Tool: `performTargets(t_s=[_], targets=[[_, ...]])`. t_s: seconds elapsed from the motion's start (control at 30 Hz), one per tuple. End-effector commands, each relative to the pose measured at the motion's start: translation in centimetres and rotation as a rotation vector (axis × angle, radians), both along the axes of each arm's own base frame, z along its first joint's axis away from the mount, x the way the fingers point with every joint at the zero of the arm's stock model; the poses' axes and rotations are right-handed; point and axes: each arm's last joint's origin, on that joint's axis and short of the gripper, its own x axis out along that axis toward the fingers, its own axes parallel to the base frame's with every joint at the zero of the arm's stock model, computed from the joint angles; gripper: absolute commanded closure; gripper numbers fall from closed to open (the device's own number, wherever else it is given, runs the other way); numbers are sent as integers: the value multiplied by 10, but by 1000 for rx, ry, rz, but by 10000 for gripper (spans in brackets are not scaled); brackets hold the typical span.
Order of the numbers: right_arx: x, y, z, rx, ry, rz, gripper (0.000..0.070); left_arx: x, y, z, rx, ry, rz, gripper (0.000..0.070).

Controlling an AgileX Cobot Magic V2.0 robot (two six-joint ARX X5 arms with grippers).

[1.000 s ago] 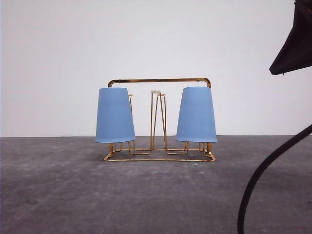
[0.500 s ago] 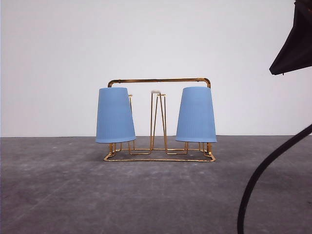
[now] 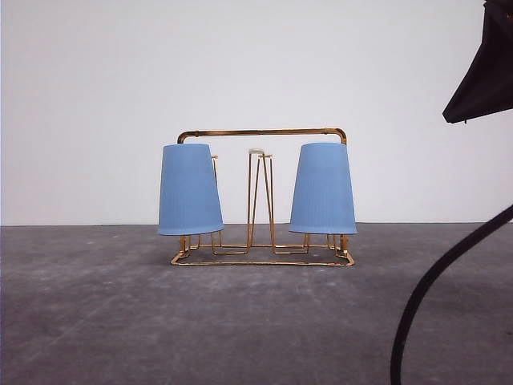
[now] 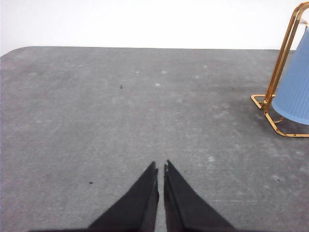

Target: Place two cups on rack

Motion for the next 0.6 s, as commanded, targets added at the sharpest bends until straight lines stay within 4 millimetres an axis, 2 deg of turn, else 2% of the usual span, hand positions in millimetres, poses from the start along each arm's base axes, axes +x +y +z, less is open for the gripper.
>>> performTargets(t_s=[0.0, 0.2, 0.33, 0.43, 0.57], targets=[[1, 1, 2, 8, -9, 3, 695, 1, 0, -3, -4, -2, -1, 700], [1, 1, 2, 7, -9, 3, 695, 1, 0, -3, -4, -2, -1, 700], [-2, -5, 0, -92, -46, -9, 695, 1, 0, -3, -4, -2, -1, 700], [-9, -18, -10, -108, -79, -113, 695, 1, 0, -3, -4, -2, -1, 700], [-22, -39, -37, -110, -146, -289, 695, 1, 0, -3, -4, -3, -1, 700]])
